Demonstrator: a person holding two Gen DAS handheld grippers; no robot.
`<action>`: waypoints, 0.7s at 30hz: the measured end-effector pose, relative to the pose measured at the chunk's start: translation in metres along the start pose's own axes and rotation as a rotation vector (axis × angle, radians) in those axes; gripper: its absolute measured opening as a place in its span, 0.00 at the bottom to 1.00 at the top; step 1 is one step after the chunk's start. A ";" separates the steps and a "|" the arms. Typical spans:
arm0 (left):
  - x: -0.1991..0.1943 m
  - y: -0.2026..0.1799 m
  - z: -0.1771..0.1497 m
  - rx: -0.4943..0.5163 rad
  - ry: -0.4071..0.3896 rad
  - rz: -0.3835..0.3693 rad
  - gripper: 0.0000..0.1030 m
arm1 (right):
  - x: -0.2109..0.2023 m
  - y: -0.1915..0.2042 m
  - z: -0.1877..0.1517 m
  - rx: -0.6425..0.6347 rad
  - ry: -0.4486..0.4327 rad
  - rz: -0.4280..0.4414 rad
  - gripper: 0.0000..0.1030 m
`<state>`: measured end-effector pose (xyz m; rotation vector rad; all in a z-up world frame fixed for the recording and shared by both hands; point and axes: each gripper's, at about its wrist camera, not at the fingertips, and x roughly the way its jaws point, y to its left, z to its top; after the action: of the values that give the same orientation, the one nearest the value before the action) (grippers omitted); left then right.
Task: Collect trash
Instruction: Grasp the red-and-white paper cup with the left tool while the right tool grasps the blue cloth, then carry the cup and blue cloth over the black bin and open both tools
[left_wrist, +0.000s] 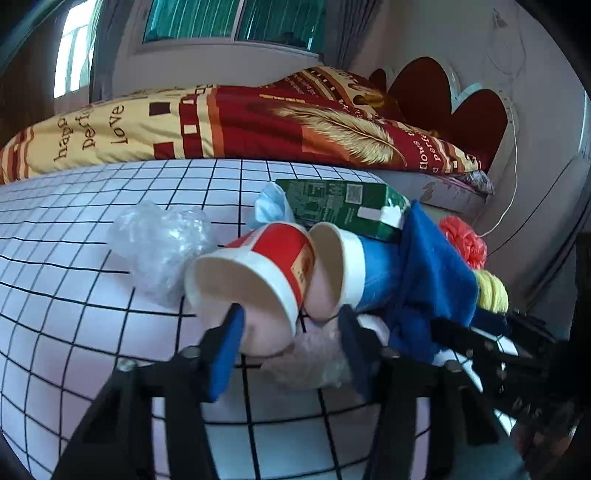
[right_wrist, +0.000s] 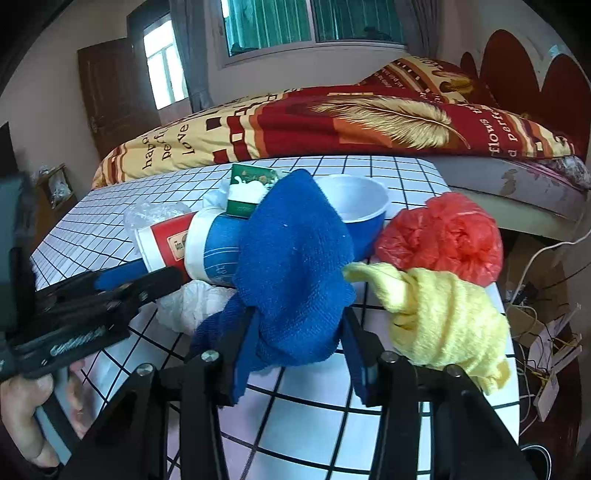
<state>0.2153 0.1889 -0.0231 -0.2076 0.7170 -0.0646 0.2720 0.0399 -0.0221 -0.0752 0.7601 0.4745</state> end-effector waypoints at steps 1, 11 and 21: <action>0.002 0.000 0.001 -0.003 0.005 -0.006 0.38 | 0.000 0.000 0.000 0.000 0.002 0.009 0.36; -0.014 -0.008 0.000 0.047 -0.033 -0.008 0.03 | -0.021 0.008 -0.001 -0.037 -0.059 0.034 0.11; -0.069 -0.017 -0.004 0.073 -0.122 0.031 0.03 | -0.064 0.012 0.004 -0.058 -0.152 0.024 0.10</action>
<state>0.1605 0.1811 0.0222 -0.1292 0.5947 -0.0483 0.2292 0.0270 0.0252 -0.0831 0.5990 0.5189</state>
